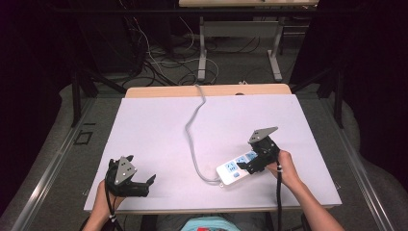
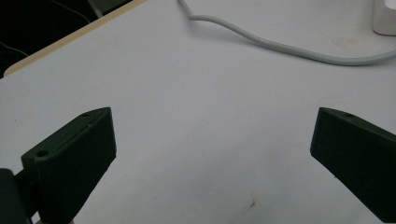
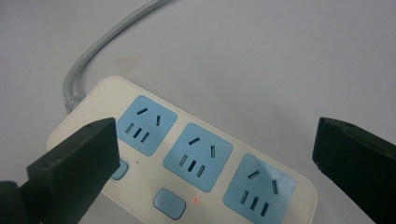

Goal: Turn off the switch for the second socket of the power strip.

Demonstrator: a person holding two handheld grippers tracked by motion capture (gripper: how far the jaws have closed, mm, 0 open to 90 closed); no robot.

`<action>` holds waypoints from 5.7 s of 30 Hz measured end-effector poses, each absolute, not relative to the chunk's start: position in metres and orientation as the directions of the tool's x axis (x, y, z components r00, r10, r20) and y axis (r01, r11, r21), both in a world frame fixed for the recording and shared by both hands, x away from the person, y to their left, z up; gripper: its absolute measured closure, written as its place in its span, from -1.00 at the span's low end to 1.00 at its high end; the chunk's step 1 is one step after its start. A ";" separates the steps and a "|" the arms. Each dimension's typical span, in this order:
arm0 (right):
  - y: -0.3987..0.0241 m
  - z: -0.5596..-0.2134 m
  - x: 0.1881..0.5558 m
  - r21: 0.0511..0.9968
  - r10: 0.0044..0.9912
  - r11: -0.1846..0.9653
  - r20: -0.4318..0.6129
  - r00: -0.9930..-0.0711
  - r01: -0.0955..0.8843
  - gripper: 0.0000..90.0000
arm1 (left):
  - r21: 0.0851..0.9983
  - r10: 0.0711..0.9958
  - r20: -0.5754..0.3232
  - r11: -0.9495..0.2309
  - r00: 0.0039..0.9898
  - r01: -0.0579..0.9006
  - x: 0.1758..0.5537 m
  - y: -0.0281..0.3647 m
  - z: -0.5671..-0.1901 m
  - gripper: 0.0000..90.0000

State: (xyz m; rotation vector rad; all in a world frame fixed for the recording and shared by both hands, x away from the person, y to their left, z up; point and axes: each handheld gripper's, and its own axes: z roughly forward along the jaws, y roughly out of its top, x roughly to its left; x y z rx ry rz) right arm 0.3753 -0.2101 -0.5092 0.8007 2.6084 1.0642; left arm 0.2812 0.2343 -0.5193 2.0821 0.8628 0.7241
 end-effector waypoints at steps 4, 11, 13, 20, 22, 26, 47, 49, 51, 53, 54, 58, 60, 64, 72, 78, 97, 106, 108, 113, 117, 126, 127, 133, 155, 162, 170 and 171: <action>-0.209 -0.511 0.379 0.686 0.564 0.593 0.020 -0.825 0.422 -1.00 | 0.802 0.761 0.220 -0.497 0.611 0.330 0.282 0.235 -0.519 -1.00; -0.208 -0.511 0.376 0.684 0.550 0.600 0.024 -0.835 0.415 -1.00 | 0.809 0.764 0.210 -0.485 0.610 0.330 0.281 0.234 -0.519 -1.00; -0.207 -0.512 0.375 0.692 0.549 0.596 0.020 -0.836 0.408 -1.00 | 0.806 0.763 0.213 -0.490 0.610 0.332 0.281 0.235 -0.519 -1.00; -0.210 -0.509 0.370 0.700 0.549 0.588 0.021 -0.835 0.404 -1.00 | 0.803 0.763 0.217 -0.494 0.609 0.333 0.281 0.234 -0.519 -1.00; -0.213 -0.509 0.369 0.697 0.564 0.582 0.027 -0.826 0.420 -0.99 | 0.804 0.764 0.218 -0.493 0.607 0.332 0.280 0.234 -0.519 -1.00; -0.216 -0.510 0.367 0.712 0.588 0.567 0.004 -0.809 0.415 -0.57 | 0.804 0.764 0.221 -0.494 0.606 0.330 0.281 0.234 -0.519 -1.00; -0.220 -0.504 0.345 0.736 0.571 0.581 -0.063 -0.819 0.348 1.00 | 0.807 0.766 0.222 -0.491 0.603 0.327 0.280 0.233 -0.519 -1.00; -0.220 -0.504 0.345 0.725 0.562 0.592 -0.059 -0.825 0.352 1.00 | 0.807 0.766 0.222 -0.491 0.603 0.327 0.280 0.233 -0.519 -1.00; -0.218 -0.504 0.343 0.732 0.559 0.595 -0.079 -0.825 0.333 1.00 | 0.805 0.765 0.221 -0.493 0.605 0.330 0.280 0.234 -0.519 -1.00; -0.217 -0.504 0.342 0.729 0.551 0.605 -0.093 -0.829 0.320 1.00 | 0.807 0.767 0.222 -0.491 0.603 0.328 0.280 0.233 -0.519 -1.00; -0.217 -0.505 0.341 0.729 0.553 0.605 -0.096 -0.828 0.320 1.00 | 0.808 0.767 0.221 -0.490 0.603 0.327 0.280 0.233 -0.519 -1.00; -0.215 -0.507 0.340 0.712 0.532 0.627 -0.095 -0.842 0.316 1.00 | 0.805 0.766 0.221 -0.493 0.604 0.331 0.280 0.234 -0.519 -1.00; -0.213 -0.509 0.340 0.705 0.530 0.635 -0.099 -0.842 0.317 1.00 | 0.804 0.764 0.222 -0.495 0.605 0.330 0.280 0.234 -0.519 -1.00; -0.211 -0.512 0.339 0.685 0.516 0.654 -0.093 -0.852 0.322 1.00 | 0.805 0.764 0.224 -0.495 0.605 0.328 0.280 0.234 -0.519 -1.00; -0.209 -0.518 0.340 0.641 0.505 0.689 -0.089 -0.859 0.339 1.00 | 0.804 0.764 0.225 -0.496 0.604 0.328 0.280 0.234 -0.519 -1.00; -0.208 -0.520 0.341 0.625 0.504 0.700 -0.091 -0.859 0.345 1.00 | 0.803 0.762 0.227 -0.498 0.606 0.326 0.280 0.233 -0.519 -1.00; -0.211 -0.523 0.342 0.647 0.546 0.657 -0.054 -0.836 0.387 1.00 | 0.798 0.756 0.229 -0.506 0.613 0.327 0.280 0.232 -0.520 -1.00; -0.211 -0.524 0.341 0.653 0.557 0.643 -0.040 -0.829 0.401 1.00 | 0.801 0.761 0.224 -0.500 0.609 0.329 0.280 0.232 -0.520 -1.00; -0.212 -0.524 0.342 0.654 0.553 0.646 -0.043 -0.832 0.395 1.00 | 0.800 0.759 0.226 -0.502 0.610 0.328 0.280 0.232 -0.520 -1.00; -0.211 -0.524 0.341 0.650 0.568 0.637 -0.031 -0.822 0.415 1.00 | 0.801 0.760 0.224 -0.500 0.610 0.329 0.280 0.232 -0.520 -1.00; -0.212 -0.524 0.342 0.646 0.564 0.639 -0.025 -0.825 0.418 1.00 | 0.800 0.759 0.225 -0.502 0.611 0.328 0.280 0.232 -0.520 -1.00; -0.211 -0.523 0.342 0.648 0.559 0.642 -0.029 -0.829 0.410 1.00 | 0.798 0.758 0.227 -0.504 0.611 0.329 0.281 0.232 -0.520 -1.00; -0.211 -0.523 0.342 0.642 0.559 0.646 -0.028 -0.829 0.414 1.00 | 0.798 0.758 0.230 -0.506 0.611 0.328 0.281 0.233 -0.520 -1.00; -0.210 -0.523 0.342 0.644 0.567 0.644 -0.038 -0.823 0.414 1.00 | 0.800 0.759 0.226 -0.502 0.610 0.329 0.280 0.232 -0.520 -1.00; -0.208 -0.522 0.342 0.627 0.559 0.662 -0.049 -0.828 0.410 1.00 | 0.798 0.759 0.230 -0.506 0.610 0.329 0.281 0.232 -0.520 -1.00; -0.207 -0.523 0.342 0.626 0.556 0.666 -0.053 -0.829 0.406 1.00 | 0.798 0.759 0.230 -0.505 0.609 0.328 0.281 0.232 -0.520 -1.00; -0.206 -0.523 0.341 0.625 0.563 0.664 -0.055 -0.825 0.411 1.00 | 0.797 0.759 0.228 -0.506 0.610 0.331 0.281 0.232 -0.520 -1.00; -0.206 -0.523 0.341 0.624 0.565 0.662 -0.053 -0.823 0.415 1.00 | 0.797 0.759 0.228 -0.505 0.610 0.330 0.281 0.232 -0.520 -1.00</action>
